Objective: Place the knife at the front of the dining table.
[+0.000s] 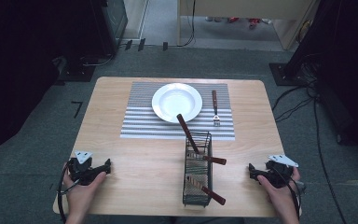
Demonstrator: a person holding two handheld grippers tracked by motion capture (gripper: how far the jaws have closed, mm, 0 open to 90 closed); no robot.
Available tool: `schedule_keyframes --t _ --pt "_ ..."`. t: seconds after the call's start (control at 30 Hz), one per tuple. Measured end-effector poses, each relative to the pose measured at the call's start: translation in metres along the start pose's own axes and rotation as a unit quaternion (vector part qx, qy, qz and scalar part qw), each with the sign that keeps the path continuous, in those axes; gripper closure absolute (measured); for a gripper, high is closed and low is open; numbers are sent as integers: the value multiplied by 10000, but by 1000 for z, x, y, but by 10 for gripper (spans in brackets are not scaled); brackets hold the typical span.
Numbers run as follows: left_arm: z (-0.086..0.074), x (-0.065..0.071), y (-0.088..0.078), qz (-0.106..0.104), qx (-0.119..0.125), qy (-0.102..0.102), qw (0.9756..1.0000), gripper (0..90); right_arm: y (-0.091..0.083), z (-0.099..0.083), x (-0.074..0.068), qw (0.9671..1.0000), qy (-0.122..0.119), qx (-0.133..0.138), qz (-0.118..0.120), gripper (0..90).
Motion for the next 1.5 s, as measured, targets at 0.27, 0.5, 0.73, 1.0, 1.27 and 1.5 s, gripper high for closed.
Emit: schedule_keyframes --t 0.27,0.5,0.73,1.0,1.27,1.5 --pt "0 0 -6 -80 -54 -119 9999 90 0 0 0 10000 1 3 1 0" --pt "16 13 -29 -321 280 -204 9989 90 0 0 0 10000 -1 0 0 0" --pt "35 40 -48 -450 507 47 9977 90 0 0 0 10000 0 0 0 0" --pt "57 73 -64 -739 756 167 9943 90 0 0 0 10000 0 3 1 0" --pt "72 104 -68 -921 837 349 9916 90 0 0 0 10000 0 1 0 0" --pt "81 129 -72 -1189 895 458 9878 90 0 0 0 10000 1 3 1 0"
Point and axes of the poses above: each handheld gripper's, and its own axes: y roughly forward along the jaws, z roughly out of its top, x roughly to its right, the point moved 5 cm from there along y, roughly forward along the jaws, and after that the axes turned 11 degrees about -x, right-handed, at the moved point
